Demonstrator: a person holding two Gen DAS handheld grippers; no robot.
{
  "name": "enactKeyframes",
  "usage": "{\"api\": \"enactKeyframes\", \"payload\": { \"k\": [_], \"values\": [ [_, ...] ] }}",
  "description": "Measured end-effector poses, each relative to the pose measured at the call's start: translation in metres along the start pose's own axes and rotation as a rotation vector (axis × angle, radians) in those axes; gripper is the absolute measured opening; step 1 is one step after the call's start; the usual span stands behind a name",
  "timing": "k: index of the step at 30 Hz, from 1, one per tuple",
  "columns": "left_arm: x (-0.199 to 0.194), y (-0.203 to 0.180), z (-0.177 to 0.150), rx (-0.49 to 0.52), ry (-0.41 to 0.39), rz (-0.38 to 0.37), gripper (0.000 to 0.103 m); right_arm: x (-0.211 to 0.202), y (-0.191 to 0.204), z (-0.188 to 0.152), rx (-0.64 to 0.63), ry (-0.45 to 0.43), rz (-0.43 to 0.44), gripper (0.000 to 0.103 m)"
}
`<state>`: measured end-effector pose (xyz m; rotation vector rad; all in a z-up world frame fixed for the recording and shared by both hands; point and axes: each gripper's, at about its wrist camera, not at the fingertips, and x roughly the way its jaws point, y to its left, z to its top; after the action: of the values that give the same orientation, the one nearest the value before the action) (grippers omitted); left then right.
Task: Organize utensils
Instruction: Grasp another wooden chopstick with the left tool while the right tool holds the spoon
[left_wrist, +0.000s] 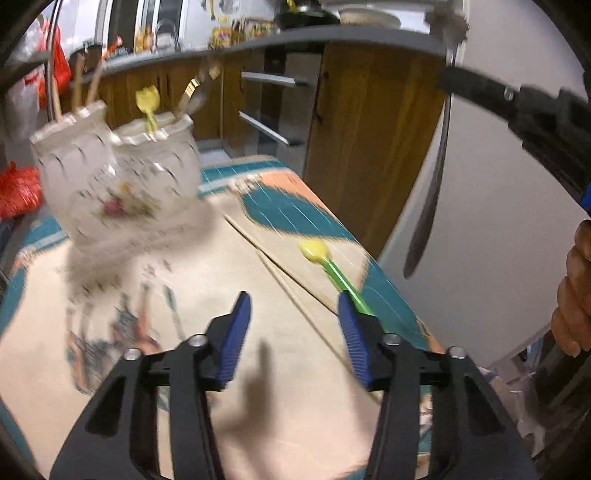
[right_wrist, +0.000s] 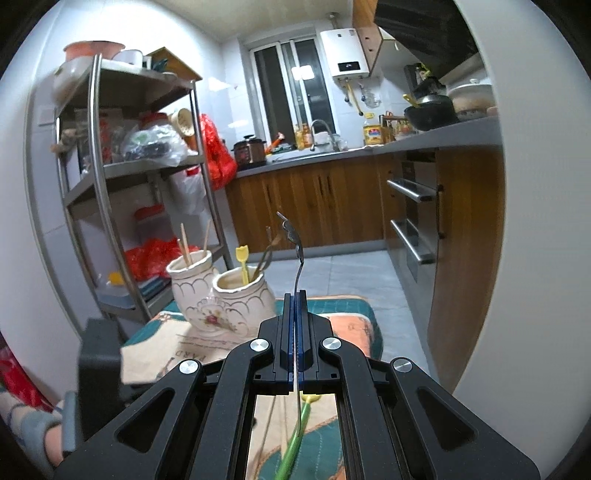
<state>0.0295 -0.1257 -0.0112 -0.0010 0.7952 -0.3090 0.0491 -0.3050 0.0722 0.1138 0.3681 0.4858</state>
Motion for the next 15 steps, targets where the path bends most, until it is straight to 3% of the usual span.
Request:
{"api": "enactKeyframes", "payload": {
  "k": [4, 12, 15],
  "values": [
    [0.01, -0.015, -0.008, 0.004, 0.062, 0.012, 0.028, -0.007, -0.005, -0.001, 0.009, -0.01, 0.01, 0.002],
    [0.018, -0.026, -0.011, 0.019, 0.117, 0.062, 0.025, -0.011, -0.007, -0.005, 0.015, -0.015, 0.023, 0.002],
    [0.02, -0.026, -0.009, 0.029, 0.12, 0.1, 0.011, -0.011, -0.007, -0.005, 0.018, -0.016, 0.022, 0.002]
  ]
}}
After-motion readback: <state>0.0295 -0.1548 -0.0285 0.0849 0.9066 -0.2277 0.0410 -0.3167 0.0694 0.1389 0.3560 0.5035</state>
